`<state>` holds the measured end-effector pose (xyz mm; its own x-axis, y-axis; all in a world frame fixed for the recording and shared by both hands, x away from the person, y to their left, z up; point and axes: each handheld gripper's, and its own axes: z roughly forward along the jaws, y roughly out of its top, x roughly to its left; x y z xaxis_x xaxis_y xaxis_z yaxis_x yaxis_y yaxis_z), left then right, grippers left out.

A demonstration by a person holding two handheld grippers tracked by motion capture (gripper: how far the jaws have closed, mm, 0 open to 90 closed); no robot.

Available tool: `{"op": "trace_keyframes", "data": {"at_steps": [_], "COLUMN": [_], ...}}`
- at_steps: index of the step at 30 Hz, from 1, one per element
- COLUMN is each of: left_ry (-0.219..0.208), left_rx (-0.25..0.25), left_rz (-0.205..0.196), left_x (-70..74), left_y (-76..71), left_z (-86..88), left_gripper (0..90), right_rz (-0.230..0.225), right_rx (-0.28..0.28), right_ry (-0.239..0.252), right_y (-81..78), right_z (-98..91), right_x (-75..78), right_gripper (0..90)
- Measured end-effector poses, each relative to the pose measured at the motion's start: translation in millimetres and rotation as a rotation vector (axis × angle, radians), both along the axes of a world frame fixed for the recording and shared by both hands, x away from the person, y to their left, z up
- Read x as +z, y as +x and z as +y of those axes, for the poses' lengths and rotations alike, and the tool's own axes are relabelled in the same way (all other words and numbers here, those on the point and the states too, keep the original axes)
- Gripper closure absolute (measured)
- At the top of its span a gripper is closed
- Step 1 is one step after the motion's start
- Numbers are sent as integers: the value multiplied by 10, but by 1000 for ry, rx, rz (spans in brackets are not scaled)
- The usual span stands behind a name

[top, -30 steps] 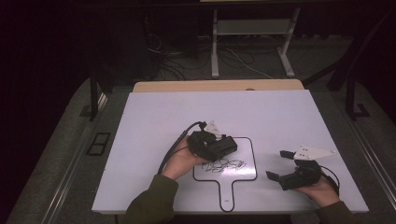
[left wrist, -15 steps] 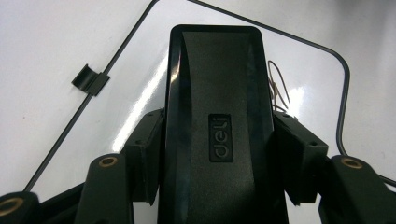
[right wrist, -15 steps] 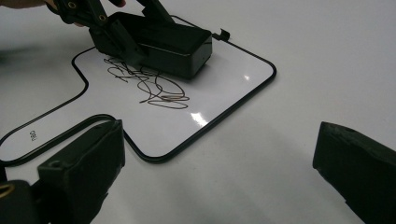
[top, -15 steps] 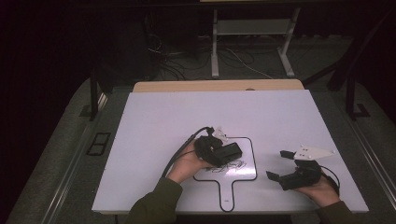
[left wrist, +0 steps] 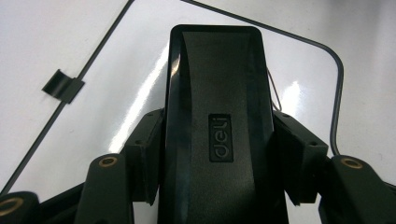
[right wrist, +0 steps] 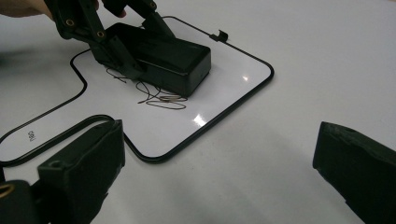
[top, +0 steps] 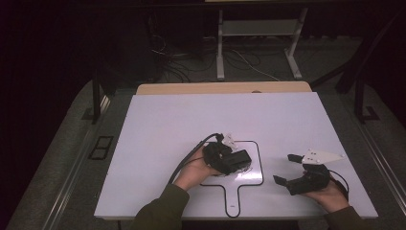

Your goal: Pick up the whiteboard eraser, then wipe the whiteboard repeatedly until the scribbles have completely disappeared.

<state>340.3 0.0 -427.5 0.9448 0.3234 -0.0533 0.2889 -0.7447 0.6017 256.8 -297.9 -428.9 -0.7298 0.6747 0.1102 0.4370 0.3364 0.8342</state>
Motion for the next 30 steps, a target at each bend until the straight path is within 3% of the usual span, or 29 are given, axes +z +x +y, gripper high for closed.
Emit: {"op": "trace_keyframes", "data": {"at_steps": [19,24,30], "left_ry": [-21,-43,-43], "left_rx": [-63,-70,-67], "left_rz": [7,30,22], "left_x": [-45,-55,-56], "left_y": [-62,-100,-87], "left_z": [-87,-110,-104], "left_gripper": [394,394,394], "right_rz": [-8,-4,-5], "right_rx": [0,-3,-5], "right_ry": [2,2,3], "right_y": [-10,-4,-5], "right_z": [-12,-13,-21], "right_x": [9,6,8], "right_gripper": [13,13,13]}}
